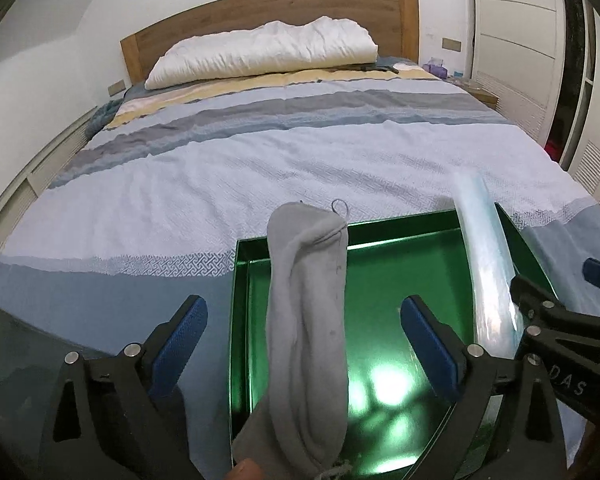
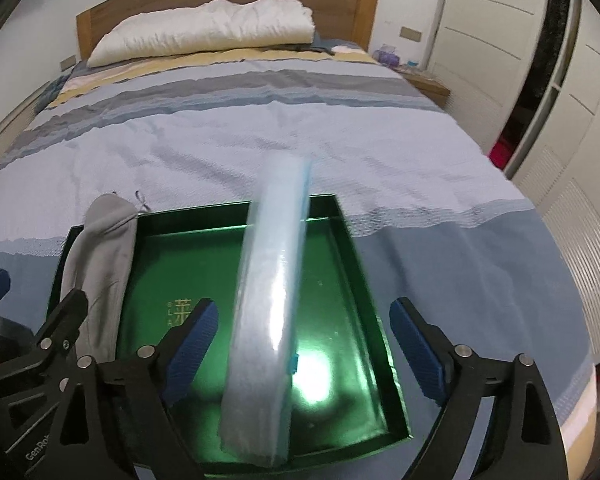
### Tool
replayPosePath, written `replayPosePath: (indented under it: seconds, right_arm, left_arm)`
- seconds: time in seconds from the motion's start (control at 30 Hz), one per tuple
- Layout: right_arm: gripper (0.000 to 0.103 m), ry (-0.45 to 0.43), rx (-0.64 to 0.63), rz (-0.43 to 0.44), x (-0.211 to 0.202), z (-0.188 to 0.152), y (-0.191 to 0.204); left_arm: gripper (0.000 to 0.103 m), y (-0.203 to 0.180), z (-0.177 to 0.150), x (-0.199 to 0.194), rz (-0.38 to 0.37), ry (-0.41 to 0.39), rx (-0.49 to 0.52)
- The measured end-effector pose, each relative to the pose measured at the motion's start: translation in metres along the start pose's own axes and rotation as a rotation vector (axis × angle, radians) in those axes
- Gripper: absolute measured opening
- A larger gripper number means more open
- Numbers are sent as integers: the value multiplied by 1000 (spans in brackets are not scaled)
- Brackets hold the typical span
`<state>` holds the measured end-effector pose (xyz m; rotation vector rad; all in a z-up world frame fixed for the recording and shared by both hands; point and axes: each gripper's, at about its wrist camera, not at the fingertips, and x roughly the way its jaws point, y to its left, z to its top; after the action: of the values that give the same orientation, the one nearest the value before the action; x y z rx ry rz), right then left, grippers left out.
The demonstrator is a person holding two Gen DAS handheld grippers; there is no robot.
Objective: Organize soft objects
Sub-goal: 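Withdraw both tools from the tray toward the towels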
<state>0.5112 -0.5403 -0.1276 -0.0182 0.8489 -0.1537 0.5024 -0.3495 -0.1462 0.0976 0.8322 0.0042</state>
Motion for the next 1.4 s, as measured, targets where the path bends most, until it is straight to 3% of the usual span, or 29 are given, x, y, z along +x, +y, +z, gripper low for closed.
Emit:
replayPosePath:
  seconds: [0.13,0.33,0.63,0.87,1.07,1.27,1.4]
  right_arm:
    - [91,-7,22,-57,-13,-3,-4]
    - [102,-46,75,-159,-56,-19,-16]
    - [103,-109,163,-255,-153,-68,-30]
    - [103,-162,195,-216,-233,-116,-4]
    - [103,-272,175,-174,-324,-151,34]
    - [103,-339,128,-112,-390,-187,72]
    - [103,-346,78,-65,-422,-214,104]
  left_arm:
    - [95,-3,-5,-9,-9,19,20]
    - [95,-11,-20,-45,-69,27,72]
    - [95,17,-49,-145,-209,-10,28]
    - [95,54,-71,-225,-275,-70,45]
    - [95,99,-93,-294,-316,-172,62]
    - [95,159,-115,-326,-268,-212,70]
    - [95,201,-131,-331,-210,-198,64]
